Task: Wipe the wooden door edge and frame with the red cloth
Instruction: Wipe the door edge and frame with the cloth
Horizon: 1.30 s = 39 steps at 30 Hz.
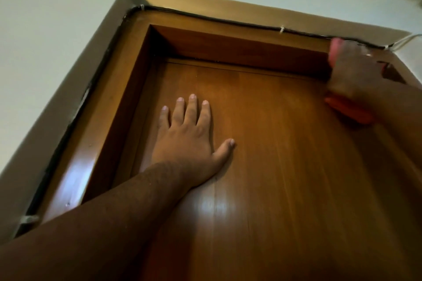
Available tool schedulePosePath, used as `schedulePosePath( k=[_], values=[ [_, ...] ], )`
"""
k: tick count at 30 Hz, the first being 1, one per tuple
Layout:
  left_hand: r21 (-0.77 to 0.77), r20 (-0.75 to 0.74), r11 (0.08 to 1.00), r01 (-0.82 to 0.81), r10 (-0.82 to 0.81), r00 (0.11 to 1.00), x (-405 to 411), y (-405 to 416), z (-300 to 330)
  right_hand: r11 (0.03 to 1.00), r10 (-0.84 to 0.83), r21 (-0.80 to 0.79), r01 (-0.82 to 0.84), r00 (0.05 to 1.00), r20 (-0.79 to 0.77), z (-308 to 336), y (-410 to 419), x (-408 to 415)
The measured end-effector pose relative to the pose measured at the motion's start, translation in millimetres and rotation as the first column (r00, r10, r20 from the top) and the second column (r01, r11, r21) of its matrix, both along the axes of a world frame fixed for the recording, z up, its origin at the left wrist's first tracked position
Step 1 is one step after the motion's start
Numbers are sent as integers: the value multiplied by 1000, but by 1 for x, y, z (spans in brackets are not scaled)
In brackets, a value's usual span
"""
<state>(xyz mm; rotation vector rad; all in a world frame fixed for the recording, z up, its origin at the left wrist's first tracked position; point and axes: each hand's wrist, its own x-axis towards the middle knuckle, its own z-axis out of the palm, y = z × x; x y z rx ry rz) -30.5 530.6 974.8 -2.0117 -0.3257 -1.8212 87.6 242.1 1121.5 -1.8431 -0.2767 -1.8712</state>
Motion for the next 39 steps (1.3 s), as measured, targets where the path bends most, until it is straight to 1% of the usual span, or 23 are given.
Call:
schedulePosePath(
  k=[1,3,4,6,7,8,9,10,12,15,17,19,22,24,26,27,29,31,32,34,36,39],
  values=[
    [3,2,1000,-2,2,1000,0,0,0,1000,14,10,-13,1000,-28,-6,-7,0],
    [9,7,1000,-8,8,1000,1,2,1,1000,7,16,-6,999,-34,-5,2,-5],
    [11,11,1000,-8,8,1000,1,2,1,1000,6,-6,-6,1000,15,0,17,-13],
    [14,13,1000,-3,3,1000,2,4,1,990,77,-131,-50,976,202,11,59,-30],
    [16,15,1000,-2,2,1000,2,4,1,969,154,-231,-89,947,283,13,83,-40],
    [17,17,1000,-5,5,1000,3,4,1,939,242,-318,-132,912,333,14,105,-51],
    [14,21,1000,-8,8,1000,3,4,1,912,294,-383,-150,888,353,14,125,-61],
    [10,23,1000,-10,10,1000,2,5,1,908,286,-402,-121,880,380,15,143,-68],
    [-1,23,1000,-12,12,1000,2,4,1,923,202,-384,-29,885,419,18,161,-71],
    [-9,18,999,-30,31,999,2,2,0,919,107,-384,83,888,448,16,134,-54],
    [-19,-4,999,-48,48,999,-1,0,0,921,25,-360,149,900,436,14,94,-32],
    [-36,-31,996,-77,76,997,-3,-4,0,914,-121,-305,267,898,422,11,44,-5],
    [-85,-72,989,-122,116,991,-2,-21,-3,861,-341,-246,445,864,371,9,-23,34],
    [-69,-108,996,-63,55,993,7,-45,-10,844,-397,-252,474,867,300,7,-62,55],
    [-18,-153,999,34,-37,988,24,-75,-19,855,-399,-273,440,896,194,5,-91,72],
    [11,-170,998,66,-63,983,35,-91,-24,877,-364,-286,386,922,127,5,-102,79],
    [65,-196,992,111,-97,976,60,-125,-32,929,-215,-310,203,977,-3,9,-118,89],
    [115,-228,983,142,-113,967,86,-158,-38,945,-77,-325,48,994,-77,19,-127,92],
    [130,-249,980,148,-113,962,99,-173,-40,944,-31,-329,-4,994,-102,24,-131,92],
    [141,-280,980,142,-98,955,121,-195,-44,941,3,-337,-38,995,-103,28,-136,96],
    [153,-267,984,89,-46,963,133,-200,-45,944,28,-326,-46,998,-60,19,-135,98],
    [185,-209,982,41,-1,978,142,-195,-47,950,57,-308,-48,998,19,-32,-136,104]
  ],
)
